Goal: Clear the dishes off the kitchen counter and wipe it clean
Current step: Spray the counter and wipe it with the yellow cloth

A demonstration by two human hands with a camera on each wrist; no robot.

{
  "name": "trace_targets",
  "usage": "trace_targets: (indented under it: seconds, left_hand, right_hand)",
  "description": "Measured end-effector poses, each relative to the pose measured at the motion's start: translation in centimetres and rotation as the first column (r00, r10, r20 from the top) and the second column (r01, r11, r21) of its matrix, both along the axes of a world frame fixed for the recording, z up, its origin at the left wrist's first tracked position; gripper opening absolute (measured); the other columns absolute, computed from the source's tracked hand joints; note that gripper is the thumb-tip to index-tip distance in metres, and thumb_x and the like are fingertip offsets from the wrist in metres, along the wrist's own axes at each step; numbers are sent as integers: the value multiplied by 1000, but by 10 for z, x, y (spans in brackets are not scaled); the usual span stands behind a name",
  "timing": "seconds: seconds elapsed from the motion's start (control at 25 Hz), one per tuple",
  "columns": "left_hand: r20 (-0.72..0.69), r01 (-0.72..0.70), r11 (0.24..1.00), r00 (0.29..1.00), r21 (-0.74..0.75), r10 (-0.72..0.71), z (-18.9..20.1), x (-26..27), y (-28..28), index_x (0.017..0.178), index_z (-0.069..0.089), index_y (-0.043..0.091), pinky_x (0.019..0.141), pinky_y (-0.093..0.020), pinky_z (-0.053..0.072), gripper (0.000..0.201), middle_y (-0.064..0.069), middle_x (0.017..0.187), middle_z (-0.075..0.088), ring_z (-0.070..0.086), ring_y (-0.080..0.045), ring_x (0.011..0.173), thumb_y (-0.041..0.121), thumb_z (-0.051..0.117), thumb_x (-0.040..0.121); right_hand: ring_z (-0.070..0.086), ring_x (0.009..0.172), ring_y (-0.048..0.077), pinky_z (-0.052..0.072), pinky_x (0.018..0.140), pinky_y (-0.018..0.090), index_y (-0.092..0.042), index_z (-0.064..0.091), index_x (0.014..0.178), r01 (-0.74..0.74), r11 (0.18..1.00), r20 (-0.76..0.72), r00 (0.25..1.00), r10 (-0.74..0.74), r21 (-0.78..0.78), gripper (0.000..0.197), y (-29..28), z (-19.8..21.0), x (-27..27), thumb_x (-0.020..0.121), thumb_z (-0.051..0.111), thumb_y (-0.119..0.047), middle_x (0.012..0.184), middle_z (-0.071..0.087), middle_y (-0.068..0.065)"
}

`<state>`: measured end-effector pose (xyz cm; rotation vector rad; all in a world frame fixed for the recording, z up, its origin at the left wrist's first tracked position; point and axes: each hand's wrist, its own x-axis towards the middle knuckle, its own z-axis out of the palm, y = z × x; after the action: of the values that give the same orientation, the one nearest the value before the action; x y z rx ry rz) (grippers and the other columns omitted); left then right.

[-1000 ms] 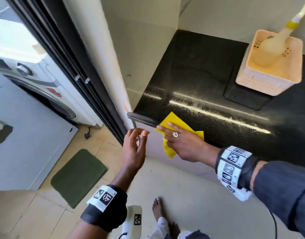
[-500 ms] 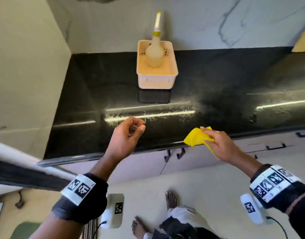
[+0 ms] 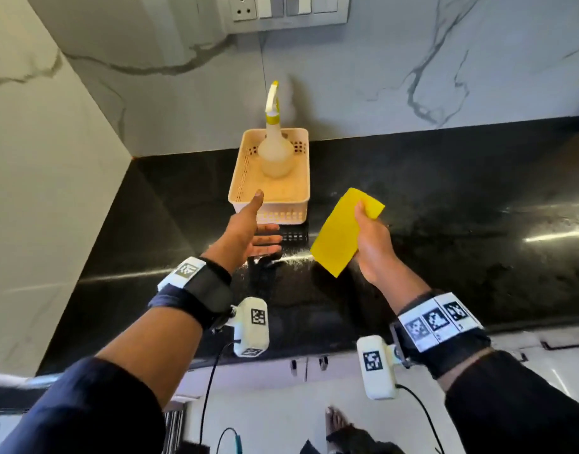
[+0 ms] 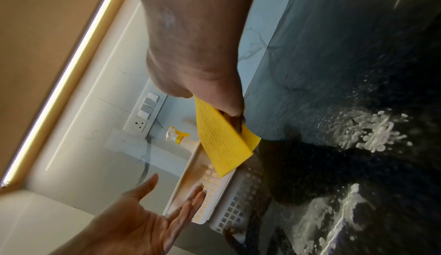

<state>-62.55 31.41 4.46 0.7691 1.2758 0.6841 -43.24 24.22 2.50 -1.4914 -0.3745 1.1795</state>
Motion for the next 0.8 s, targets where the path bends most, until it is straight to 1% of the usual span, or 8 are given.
trace_targets:
  seconds: [0.08,0.16,0.32,0.36,0.48,0.56,0.68,0.8]
  left_hand:
    - [8,-52,998,999,-31,52,-1,13,16,129,34,24,69,-46,58,53,-23,108,65,68,-39,91,60,50,93]
    - [-8,-117,990,993,-76,116,-4,21,28,128,36,20,64,-43,59,49,-22,104,66,68,-37,84,54,49,96]
    - [-77,-191,979,980,-66,186,-11,18,47,138,32,7,51,-35,59,40,-25,93,68,70,-34,73,21,39,101]
    - [-86,-208,977,975,-42,203,-9,13,51,139,31,7,51,-35,60,41,-26,93,68,71,-34,71,17,38,100]
    - [-91,-230,973,969,-12,228,9,-16,49,139,33,9,51,-35,60,39,-27,86,69,72,-35,68,15,37,101]
    - [-74,-244,969,968,-27,241,20,-43,36,134,36,10,50,-34,60,34,-28,82,71,73,-36,68,16,37,101]
    - [-94,-275,961,957,12,275,26,-90,11,126,39,8,52,-33,60,27,-29,87,70,73,-37,71,14,38,100]
    - [-87,-332,942,938,44,335,19,-139,-15,128,39,6,60,-38,62,30,-32,90,70,73,-41,77,13,38,98]
  right_hand:
    - [63,108,29,49,98,50,-20,59,115,-56,998,-7,998,56,-20,38,18,-5,5,96,51,-52,118,65,9]
    - [63,108,28,51,97,48,-19,58,120,-99,995,-37,995,98,-13,39,30,-9,6,97,50,-50,119,66,10]
    - [64,100,20,54,78,32,-17,54,132,-194,981,-11,981,194,9,44,55,0,-1,100,44,-46,121,64,7]
    - [63,100,18,53,78,31,-18,52,132,-207,978,6,978,207,18,42,60,4,-6,101,43,-45,124,63,6]
    - [49,122,17,41,102,35,-20,43,141,-251,968,44,967,251,-7,48,70,12,-28,101,41,-46,136,51,-2]
    - [47,130,20,38,108,38,-18,40,144,-299,954,30,954,298,10,49,73,17,-52,101,41,-43,142,49,3]
    - [51,118,15,41,103,34,-16,44,141,-378,923,1,925,379,76,42,73,23,-98,103,39,-35,135,54,0]
    - [49,113,10,40,99,30,-16,45,139,-483,868,16,875,484,114,39,71,21,-142,104,37,-32,114,55,-10]
